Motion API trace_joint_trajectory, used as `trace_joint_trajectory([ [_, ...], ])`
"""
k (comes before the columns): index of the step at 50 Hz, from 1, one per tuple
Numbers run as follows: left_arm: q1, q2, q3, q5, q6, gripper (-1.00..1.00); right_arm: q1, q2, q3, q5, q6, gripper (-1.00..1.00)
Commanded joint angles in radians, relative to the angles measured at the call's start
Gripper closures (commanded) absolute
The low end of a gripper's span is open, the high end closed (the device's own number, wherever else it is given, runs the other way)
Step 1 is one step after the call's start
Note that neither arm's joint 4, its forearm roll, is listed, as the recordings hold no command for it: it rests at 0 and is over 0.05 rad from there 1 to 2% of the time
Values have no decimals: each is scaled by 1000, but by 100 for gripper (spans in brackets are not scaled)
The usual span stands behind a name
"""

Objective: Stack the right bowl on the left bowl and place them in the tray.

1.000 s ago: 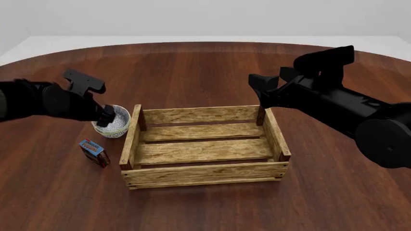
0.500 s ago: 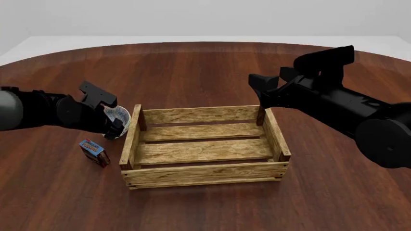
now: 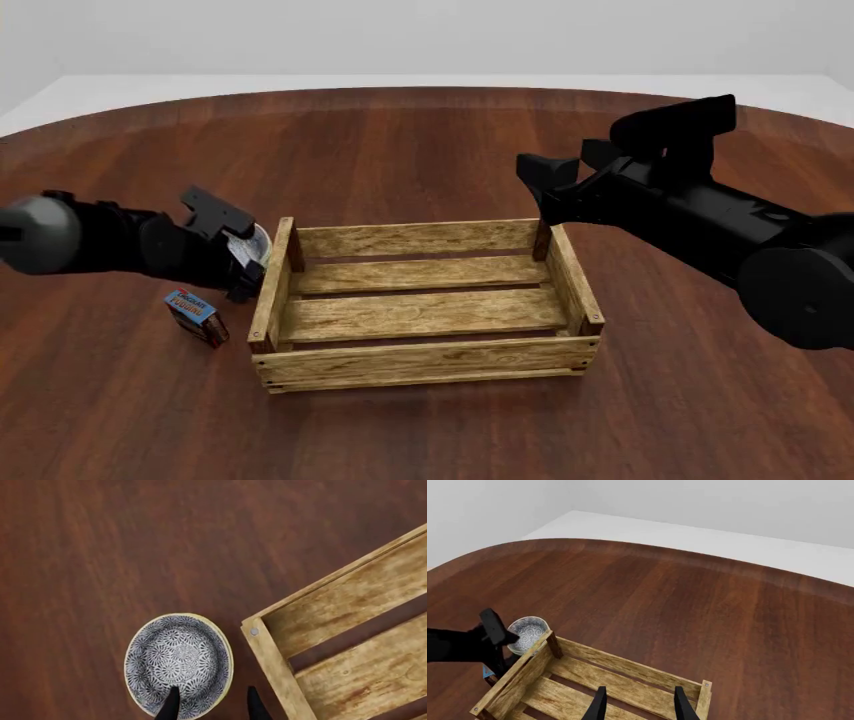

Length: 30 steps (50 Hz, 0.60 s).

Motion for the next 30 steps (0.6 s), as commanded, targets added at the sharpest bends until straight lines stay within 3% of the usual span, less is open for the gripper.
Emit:
trace_joint_trajectory([
  [1,-42,10,13,-6,4,-100,1,-1,0,1,0,-100],
  [27,-46,70,23,-40,-12,-100,1,-1,0,1,-1,-100],
  [28,-41,59,15,-32,-25,100,1,-1,0,1,-1,-100],
  [30,-46,53,17,-30,-26,100,1,-1,0,1,-1,-100],
])
